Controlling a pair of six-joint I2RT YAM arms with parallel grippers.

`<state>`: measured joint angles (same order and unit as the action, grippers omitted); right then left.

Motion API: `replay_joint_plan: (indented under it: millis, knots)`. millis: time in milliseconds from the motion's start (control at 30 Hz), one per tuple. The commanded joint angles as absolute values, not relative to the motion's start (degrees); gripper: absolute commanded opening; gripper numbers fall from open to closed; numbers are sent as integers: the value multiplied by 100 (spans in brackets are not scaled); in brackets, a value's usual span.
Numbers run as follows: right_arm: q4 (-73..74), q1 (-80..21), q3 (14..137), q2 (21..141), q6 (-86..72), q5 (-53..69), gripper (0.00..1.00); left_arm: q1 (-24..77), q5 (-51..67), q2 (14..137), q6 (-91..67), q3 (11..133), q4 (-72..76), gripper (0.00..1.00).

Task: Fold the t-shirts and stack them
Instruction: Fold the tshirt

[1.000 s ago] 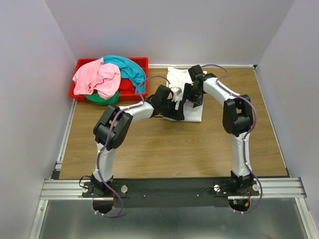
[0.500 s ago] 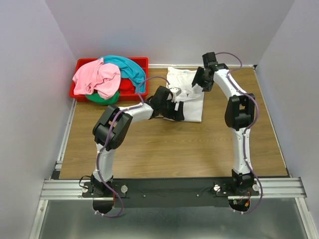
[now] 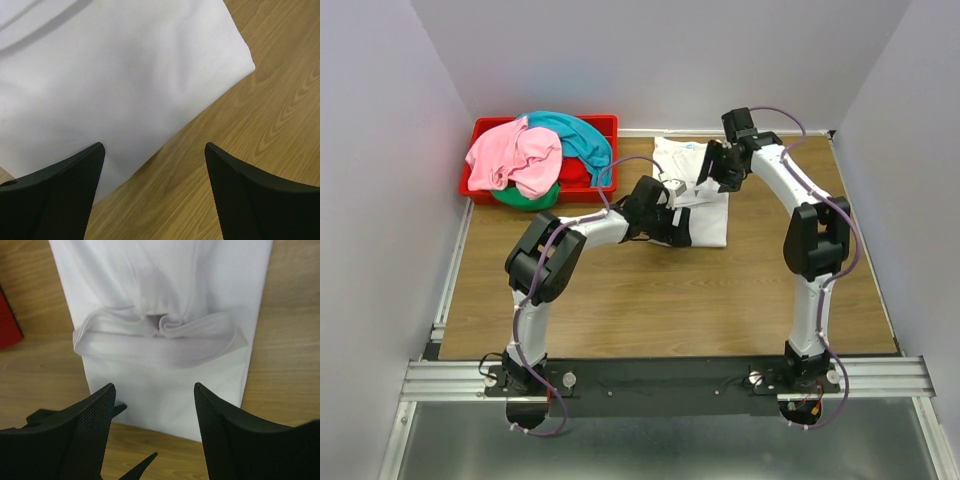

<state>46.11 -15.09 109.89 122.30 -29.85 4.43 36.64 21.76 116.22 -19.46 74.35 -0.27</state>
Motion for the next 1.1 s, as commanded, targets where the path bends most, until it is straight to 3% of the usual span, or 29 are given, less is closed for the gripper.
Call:
replay_joint_plan:
  millis: [0, 367, 1067]
  knots:
    - [4614, -1705, 10504, 11962, -2900, 747, 71, 3735, 2206, 11654, -1969, 7172, -633, 89]
    - [4535, -2074, 10134, 12322, -2944, 598, 71, 3762, 2162, 11558, -2013, 7172, -615, 89]
    - [4544, -2065, 11794, 13412, -3041, -307, 71, 3797, 2171, 11505, -2039, 7084, -624, 89]
